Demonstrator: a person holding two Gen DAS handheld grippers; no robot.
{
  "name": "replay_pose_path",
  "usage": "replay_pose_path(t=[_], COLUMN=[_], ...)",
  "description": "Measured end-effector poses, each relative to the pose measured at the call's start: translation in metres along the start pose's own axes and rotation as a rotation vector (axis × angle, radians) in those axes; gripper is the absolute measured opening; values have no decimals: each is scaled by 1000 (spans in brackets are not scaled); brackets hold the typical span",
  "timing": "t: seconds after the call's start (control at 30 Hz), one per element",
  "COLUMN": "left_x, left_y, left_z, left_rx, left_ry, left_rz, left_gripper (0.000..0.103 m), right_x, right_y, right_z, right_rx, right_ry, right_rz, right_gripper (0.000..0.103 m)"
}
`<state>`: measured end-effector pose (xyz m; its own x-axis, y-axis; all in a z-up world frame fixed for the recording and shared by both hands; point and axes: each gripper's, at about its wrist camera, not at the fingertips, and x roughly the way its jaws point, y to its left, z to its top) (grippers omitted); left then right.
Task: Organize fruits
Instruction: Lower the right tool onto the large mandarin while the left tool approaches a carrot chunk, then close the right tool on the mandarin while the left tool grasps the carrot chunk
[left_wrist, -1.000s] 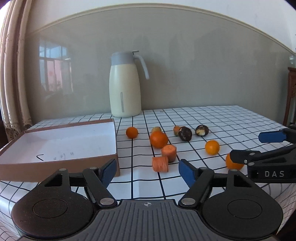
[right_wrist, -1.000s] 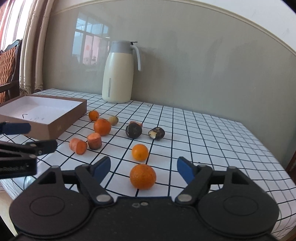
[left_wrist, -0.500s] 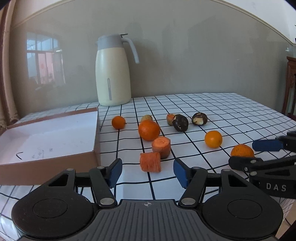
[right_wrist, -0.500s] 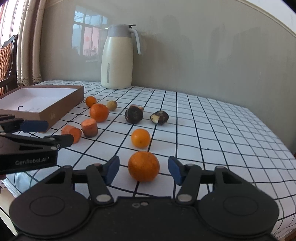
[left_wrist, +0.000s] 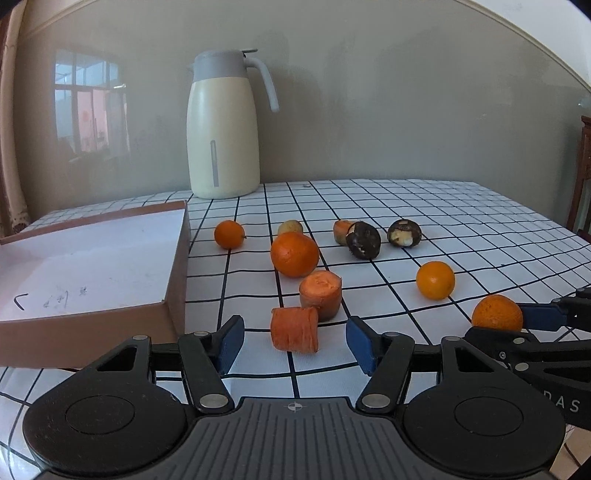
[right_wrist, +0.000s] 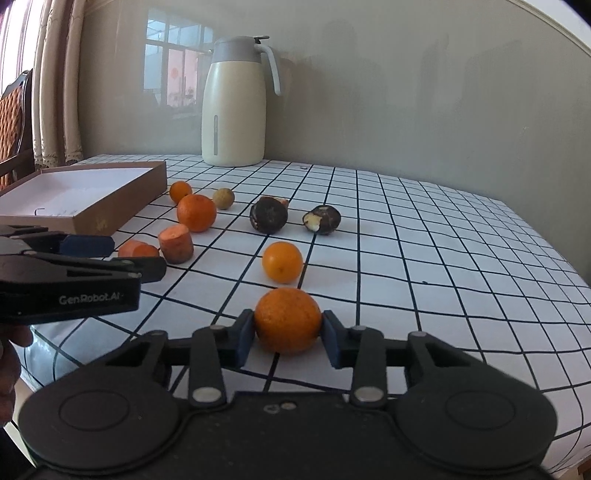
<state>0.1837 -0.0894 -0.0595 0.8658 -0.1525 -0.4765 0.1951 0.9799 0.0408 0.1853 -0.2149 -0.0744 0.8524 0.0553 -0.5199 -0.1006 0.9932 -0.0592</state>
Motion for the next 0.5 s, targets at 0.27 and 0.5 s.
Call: replay_pose_path(t=[0.27, 0.5], left_x=[7, 3], left_y=[-1, 0], left_z=[0, -2], left_rx=[-7, -11], left_ry=[21, 19], left_rz=[-15, -18], left_gripper=[28, 27], right_x=[2, 1], right_y=[-3, -5], right_z=[1, 1], right_rx=[23, 46], right_ry=[10, 5], right_rz=[12, 20], right_gripper=[30, 28])
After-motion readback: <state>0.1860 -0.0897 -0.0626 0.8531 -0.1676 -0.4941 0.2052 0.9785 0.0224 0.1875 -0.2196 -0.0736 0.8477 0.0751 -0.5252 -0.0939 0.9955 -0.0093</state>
